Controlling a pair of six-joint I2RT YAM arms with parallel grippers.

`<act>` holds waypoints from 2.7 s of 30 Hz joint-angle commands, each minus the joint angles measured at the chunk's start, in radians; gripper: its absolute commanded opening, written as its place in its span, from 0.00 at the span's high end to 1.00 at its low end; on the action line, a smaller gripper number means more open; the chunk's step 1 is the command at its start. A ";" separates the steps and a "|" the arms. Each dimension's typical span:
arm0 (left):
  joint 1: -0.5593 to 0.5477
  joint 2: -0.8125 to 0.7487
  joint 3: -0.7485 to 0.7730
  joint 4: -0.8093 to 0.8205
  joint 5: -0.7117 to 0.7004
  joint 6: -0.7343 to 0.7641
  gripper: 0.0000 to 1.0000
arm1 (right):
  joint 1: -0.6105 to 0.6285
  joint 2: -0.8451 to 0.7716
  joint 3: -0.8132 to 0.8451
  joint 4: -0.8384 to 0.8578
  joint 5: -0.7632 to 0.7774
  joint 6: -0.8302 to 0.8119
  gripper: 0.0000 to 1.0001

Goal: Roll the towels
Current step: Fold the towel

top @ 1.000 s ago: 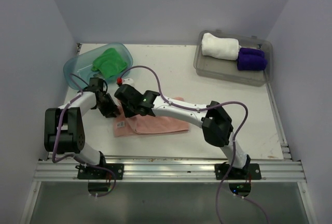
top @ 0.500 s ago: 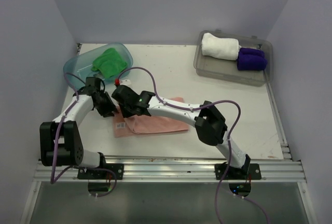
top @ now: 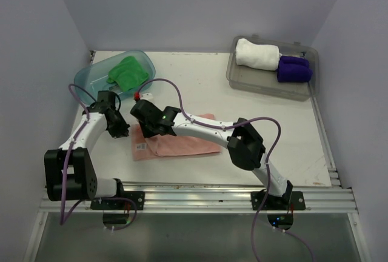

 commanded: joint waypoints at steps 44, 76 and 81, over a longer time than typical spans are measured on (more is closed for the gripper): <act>0.067 -0.141 0.112 -0.067 0.066 0.003 0.91 | -0.391 -0.635 -0.728 0.229 -0.089 0.000 0.39; -0.182 0.260 0.142 0.047 0.210 0.088 0.95 | -0.614 -0.444 -0.896 0.039 -0.146 -0.140 0.88; -0.234 0.476 0.352 0.075 0.261 0.080 0.95 | -0.583 -0.632 -1.087 0.055 -0.180 -0.048 0.90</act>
